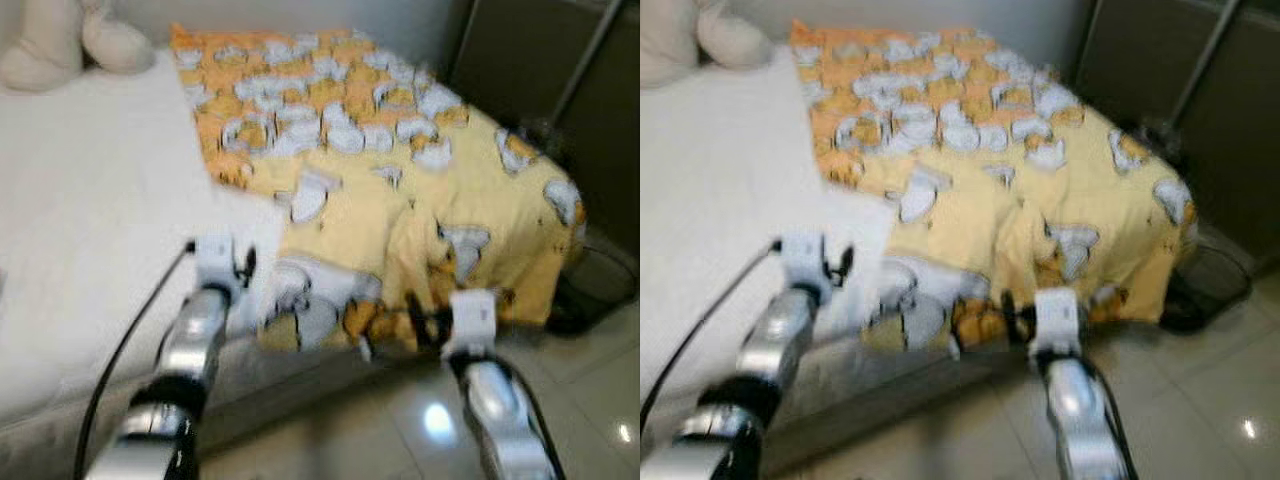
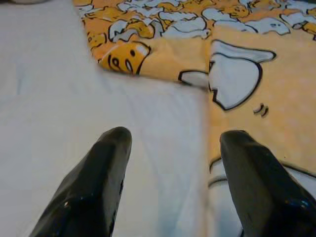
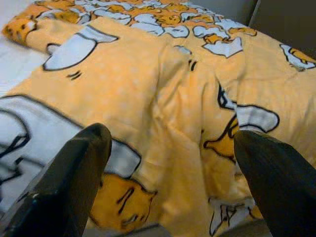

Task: Clean up the room

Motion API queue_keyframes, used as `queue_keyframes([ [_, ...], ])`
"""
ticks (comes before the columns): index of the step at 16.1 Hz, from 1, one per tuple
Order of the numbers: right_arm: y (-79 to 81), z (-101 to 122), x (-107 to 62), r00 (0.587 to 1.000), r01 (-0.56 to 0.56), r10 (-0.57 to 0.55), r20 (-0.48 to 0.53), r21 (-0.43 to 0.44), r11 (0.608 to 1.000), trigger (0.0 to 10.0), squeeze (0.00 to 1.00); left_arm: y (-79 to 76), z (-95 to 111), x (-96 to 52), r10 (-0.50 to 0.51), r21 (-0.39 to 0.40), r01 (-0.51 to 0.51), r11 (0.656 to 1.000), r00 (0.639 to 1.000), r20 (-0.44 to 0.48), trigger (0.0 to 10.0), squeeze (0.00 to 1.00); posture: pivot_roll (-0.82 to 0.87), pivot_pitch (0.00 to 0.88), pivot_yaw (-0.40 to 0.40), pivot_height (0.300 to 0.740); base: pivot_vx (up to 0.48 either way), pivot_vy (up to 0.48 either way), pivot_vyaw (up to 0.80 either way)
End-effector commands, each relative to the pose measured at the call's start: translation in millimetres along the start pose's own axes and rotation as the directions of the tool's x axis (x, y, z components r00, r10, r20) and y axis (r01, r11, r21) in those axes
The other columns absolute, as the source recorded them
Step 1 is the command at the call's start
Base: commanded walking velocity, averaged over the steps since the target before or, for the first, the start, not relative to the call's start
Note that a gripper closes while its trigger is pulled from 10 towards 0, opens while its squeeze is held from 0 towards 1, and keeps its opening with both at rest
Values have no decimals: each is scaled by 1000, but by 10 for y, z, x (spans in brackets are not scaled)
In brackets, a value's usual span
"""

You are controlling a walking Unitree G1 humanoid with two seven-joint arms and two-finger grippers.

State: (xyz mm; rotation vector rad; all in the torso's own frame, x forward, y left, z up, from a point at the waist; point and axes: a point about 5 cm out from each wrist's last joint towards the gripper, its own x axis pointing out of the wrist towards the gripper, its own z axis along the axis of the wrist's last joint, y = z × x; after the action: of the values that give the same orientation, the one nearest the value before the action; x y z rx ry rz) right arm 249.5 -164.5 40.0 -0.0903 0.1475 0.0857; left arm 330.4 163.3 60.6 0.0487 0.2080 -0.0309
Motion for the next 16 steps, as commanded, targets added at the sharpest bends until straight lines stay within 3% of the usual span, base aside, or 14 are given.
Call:
queue_keyframes([
  [1,-116,44,8,1000,25,-25,11,-25,999,10000,0,-126,27,21,-26,4,26,1000,1000,4,10000,0,-61,0,15,740,480,0,0],
  [2,-119,39,3,1000,24,-23,8,-25,999,10000,0,-107,-35,24,-24,56,26,998,999,-44,10000,0,-63,0,14,740,0,0,0],
  [3,-123,20,-15,1000,22,-22,-1,-28,999,10000,0,-5,-155,55,-22,103,41,994,984,-176,10000,0,-67,0,6,740,0,0,0],
  [5,-109,-31,-87,1000,-2,1,-28,-38,999,10000,0,101,-251,63,-25,131,64,989,959,-283,10000,0,-80,0,-13,740,0,0,0],
  [6,-103,-37,-110,999,-13,12,-32,-43,999,10000,0,73,-276,59,-43,140,89,986,952,-301,10000,0,-85,0,-17,740,0,0,0],
  [9,-172,-78,-272,998,-15,11,-68,-59,998,10000,0,-67,-291,73,-48,68,72,995,954,-297,10000,0,-125,0,-49,740,0,0,0],
  [13,-324,-95,-717,990,-40,24,-136,-120,992,10000,0,-415,-231,89,-116,-30,112,993,971,-209,10000,0,-243,24,-112,740,0,0,0],
  [15,-328,-72,-836,988,-42,23,-154,-118,992,10000,0,-441,-301,51,-106,24,114,993,969,-224,10000,0,-267,59,-135,740,0,0,0],
  [16,-294,-76,-892,985,-70,48,-168,-129,989,10000,0,-369,-302,53,-44,59,58,997,975,-217,10000,0,-274,69,-142,740,0,0,0],
])
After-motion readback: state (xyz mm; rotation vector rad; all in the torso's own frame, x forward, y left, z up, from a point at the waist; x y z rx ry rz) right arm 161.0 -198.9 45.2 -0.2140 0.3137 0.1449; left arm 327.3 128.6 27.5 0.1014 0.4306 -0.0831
